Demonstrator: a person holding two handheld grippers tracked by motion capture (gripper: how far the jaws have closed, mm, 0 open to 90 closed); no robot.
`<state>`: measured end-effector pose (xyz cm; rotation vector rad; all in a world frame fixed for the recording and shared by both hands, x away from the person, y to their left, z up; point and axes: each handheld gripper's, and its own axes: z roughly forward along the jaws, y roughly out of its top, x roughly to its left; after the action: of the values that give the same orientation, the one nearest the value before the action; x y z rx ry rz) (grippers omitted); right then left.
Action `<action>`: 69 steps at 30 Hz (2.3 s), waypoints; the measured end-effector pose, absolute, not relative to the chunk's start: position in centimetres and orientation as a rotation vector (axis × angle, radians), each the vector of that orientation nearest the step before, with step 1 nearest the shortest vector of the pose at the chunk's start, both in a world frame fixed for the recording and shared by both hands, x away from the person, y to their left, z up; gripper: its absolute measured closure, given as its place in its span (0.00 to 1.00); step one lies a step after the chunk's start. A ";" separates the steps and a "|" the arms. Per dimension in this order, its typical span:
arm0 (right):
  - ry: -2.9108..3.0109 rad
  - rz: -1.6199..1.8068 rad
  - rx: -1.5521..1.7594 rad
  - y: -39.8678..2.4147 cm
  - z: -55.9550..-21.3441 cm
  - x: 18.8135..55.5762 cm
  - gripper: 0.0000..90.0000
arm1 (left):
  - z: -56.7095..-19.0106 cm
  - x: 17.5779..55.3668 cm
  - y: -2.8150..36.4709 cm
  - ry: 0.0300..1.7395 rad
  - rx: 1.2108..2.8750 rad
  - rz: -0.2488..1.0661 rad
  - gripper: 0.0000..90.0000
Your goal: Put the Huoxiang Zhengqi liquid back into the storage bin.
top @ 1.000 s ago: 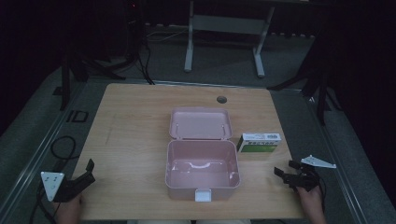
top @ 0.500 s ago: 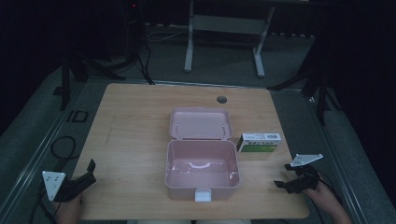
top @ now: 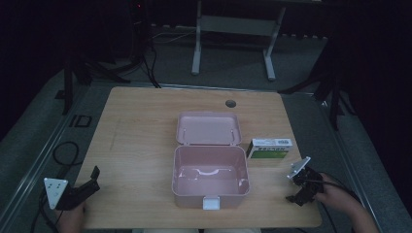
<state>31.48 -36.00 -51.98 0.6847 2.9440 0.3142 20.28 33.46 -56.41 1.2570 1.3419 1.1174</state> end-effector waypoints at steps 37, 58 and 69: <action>3.181 -0.024 0.301 -28.6 -50.2 32.4 0.16 | -56.4 20.3 33.5 1.334 1.273 1.097 0.01; 3.145 0.002 -0.028 -25.2 -47.4 33.2 0.19 | -56.4 20.4 33.6 1.331 1.273 1.075 0.01; 3.089 0.027 -0.008 -25.5 -43.2 35.9 0.22 | -56.4 20.4 33.6 1.329 1.274 1.069 0.01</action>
<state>35.92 -25.49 -43.24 -0.0085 3.0889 0.0271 20.41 33.58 -56.44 1.2744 1.3294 1.0693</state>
